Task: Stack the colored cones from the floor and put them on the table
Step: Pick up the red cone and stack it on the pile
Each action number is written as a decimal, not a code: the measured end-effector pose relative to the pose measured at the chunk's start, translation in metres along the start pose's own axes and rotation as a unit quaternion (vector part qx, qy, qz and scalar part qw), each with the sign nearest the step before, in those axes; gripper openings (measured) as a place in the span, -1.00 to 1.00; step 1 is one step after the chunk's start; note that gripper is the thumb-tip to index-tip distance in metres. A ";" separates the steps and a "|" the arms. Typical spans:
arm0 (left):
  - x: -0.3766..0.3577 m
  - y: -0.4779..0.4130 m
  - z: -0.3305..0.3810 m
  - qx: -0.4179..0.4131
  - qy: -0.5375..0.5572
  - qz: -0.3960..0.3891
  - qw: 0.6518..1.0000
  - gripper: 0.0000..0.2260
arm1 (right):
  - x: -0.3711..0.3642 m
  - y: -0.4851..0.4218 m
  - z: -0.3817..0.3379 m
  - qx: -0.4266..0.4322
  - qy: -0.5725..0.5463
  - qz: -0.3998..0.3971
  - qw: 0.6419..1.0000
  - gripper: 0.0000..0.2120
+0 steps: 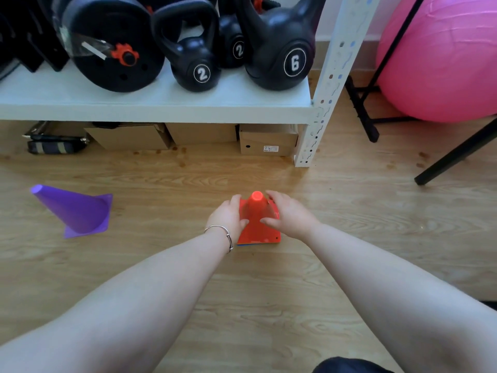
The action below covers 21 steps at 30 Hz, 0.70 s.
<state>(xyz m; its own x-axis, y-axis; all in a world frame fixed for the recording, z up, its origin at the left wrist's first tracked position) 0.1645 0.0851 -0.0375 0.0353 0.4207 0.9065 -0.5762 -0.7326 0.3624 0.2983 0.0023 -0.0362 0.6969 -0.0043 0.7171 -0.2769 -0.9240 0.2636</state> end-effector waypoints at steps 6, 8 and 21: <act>0.053 0.026 -0.001 0.029 -0.086 0.050 0.995 -0.58 | 0.039 0.003 -0.055 0.071 0.109 0.040 0.991 -0.34; 0.074 0.033 -0.005 0.036 -0.119 0.083 0.989 -0.56 | 0.052 0.002 -0.076 0.094 0.176 0.056 0.978 -0.36; 0.226 0.083 -0.100 0.074 -0.270 0.163 0.946 -0.37 | 0.083 -0.015 -0.207 0.159 0.369 0.091 0.911 -0.47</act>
<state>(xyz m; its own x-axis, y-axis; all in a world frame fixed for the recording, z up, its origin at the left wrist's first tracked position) 0.0429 0.1723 0.1759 0.3110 -0.1464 0.9391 -0.5090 -0.8601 0.0345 0.2230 0.0949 0.1532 -0.0087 -0.0184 0.9998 -0.0560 -0.9983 -0.0188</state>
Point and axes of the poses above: each hand's wrist, its own y-axis away from the middle knuckle, its own x-axis out of the back of the hand, z = x × y, the point moved 7 cm from there along -y, towards the middle knuckle, and after that the axes turned 9 degrees about -y, right-handed, at the moved point
